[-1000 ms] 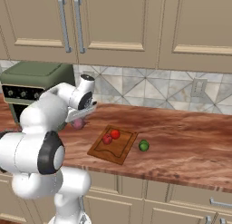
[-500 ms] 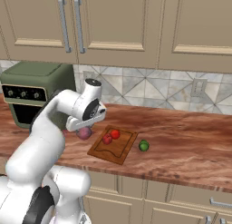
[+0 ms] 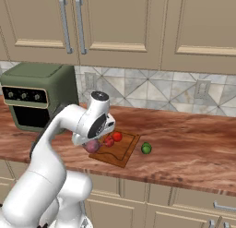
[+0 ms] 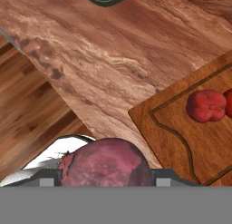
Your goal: Place the avocado, onion, tomato, and bell pepper on the cutting board.
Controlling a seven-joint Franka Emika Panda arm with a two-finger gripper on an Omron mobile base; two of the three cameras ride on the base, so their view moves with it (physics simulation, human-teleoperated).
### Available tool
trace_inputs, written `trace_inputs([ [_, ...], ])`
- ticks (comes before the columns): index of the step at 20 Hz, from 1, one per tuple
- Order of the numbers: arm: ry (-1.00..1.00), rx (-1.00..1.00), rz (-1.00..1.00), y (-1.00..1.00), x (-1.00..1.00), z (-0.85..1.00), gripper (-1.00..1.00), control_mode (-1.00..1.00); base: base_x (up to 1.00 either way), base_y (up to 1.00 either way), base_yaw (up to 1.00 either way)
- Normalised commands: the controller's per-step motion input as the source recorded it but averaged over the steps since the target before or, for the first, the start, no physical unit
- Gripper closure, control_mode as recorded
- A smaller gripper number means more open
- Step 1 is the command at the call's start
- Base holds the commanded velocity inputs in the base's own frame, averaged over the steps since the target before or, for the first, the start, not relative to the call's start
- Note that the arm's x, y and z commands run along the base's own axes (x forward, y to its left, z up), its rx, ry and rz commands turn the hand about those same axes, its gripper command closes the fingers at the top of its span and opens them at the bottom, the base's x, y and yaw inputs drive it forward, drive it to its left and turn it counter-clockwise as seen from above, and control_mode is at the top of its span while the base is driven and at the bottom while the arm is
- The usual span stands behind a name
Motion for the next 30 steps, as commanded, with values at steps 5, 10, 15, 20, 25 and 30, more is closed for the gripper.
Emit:
trace_inputs([
  [5, 0.0, 0.0, 0.0, -0.51, 0.04, 0.0, 1.0, -1.0, 0.0, 0.0, 0.0],
  [10, 0.0, 0.0, 0.0, -0.46, 0.09, 0.0, 1.0, -1.0, 0.0, 0.0, 0.0],
  [15, 0.0, 0.0, 0.0, -0.23, 0.22, 0.0, 1.0, -1.0, 0.0, 0.0, 0.0],
  [20, 0.0, 0.0, 0.0, -0.07, 0.38, -0.01, 1.0, -1.0, 0.0, 0.0, 0.0],
  [25, 0.02, 0.0, 0.0, -0.12, 0.47, -0.07, 1.0, -1.0, 0.0, 0.0, 0.0],
  [30, 0.03, 0.0, 0.0, -0.19, 0.34, -0.17, 1.0, -1.0, 0.0, 0.0, 0.0],
])
